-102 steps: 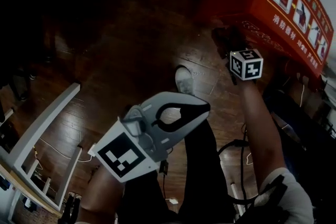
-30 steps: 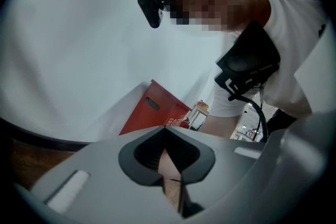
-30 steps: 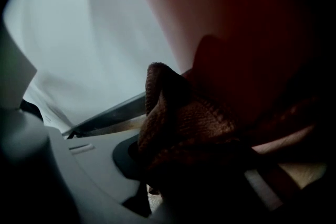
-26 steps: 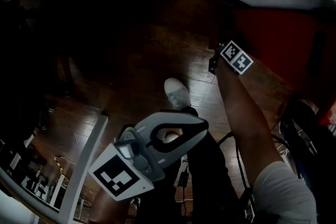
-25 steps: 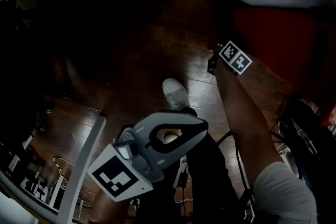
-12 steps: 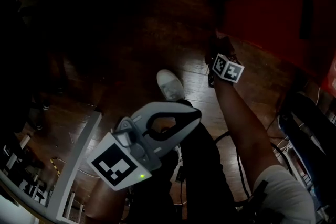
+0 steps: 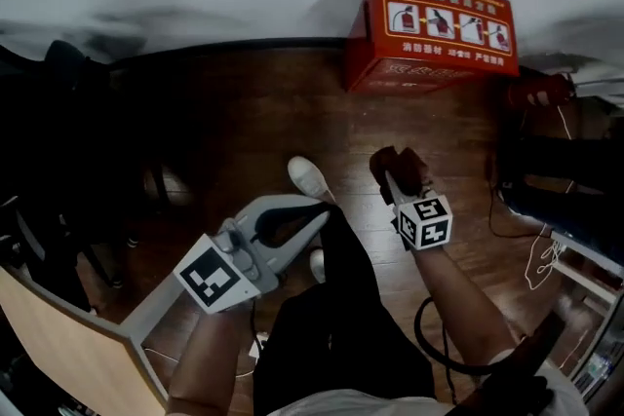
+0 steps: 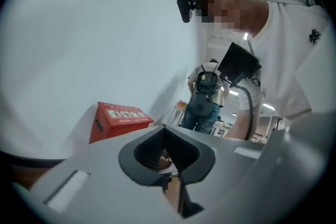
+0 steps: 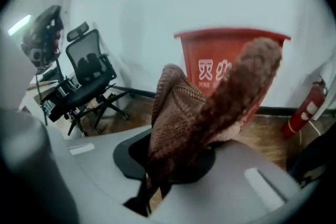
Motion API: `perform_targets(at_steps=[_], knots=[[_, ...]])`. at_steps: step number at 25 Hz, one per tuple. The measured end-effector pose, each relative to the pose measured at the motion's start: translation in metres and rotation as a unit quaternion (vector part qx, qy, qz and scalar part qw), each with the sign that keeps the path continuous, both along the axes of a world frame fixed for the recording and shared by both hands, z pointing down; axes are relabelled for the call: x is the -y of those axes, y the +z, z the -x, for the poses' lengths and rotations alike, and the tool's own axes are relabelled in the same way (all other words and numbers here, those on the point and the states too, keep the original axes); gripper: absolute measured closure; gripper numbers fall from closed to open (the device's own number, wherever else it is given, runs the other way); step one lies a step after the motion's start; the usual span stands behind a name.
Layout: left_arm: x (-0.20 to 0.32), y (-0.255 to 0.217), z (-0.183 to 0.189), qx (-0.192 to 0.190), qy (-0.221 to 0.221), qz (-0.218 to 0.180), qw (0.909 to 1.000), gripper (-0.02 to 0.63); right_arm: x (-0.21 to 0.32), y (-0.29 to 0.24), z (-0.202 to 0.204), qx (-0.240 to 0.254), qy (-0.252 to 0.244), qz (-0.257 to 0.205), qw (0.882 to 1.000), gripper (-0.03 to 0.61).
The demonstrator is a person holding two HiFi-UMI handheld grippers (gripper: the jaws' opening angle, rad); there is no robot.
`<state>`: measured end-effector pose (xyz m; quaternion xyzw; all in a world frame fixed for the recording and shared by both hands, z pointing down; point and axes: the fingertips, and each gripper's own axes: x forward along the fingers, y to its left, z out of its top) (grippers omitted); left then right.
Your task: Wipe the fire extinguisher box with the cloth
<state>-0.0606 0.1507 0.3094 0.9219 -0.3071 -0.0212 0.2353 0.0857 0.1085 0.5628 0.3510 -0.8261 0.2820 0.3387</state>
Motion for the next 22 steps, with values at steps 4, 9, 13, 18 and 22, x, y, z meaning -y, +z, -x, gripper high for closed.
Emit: perform_targets(at_steps=[4, 9, 13, 18, 22], knots=[[-0.048, -0.072, -0.037, 0.012, 0.033, -0.021, 0.9992, 0.615, -0.058, -0.138, -0.054, 0.021, 0.021, -0.039, 0.999, 0.537], [-0.102, -0.14, -0.094, 0.03, 0.089, -0.044, 0.9946, 0.615, -0.118, -0.257, -0.117, 0.033, 0.033, -0.082, 0.996, 0.537], [-0.156, -0.174, -0.134, 0.04, 0.114, -0.04, 0.9918, 0.615, -0.172, -0.302, -0.151, 0.046, 0.006, -0.081, 0.996, 0.537], [-0.215, -0.226, -0.189, 0.055, 0.108, -0.059, 0.9909, 0.615, -0.219, -0.366, -0.201, 0.056, -0.036, -0.117, 0.991, 0.537], [-0.274, -0.275, -0.253, 0.033, 0.094, -0.074, 0.9923, 0.615, -0.265, -0.423, -0.247, 0.065, -0.069, -0.159, 0.983, 0.537]])
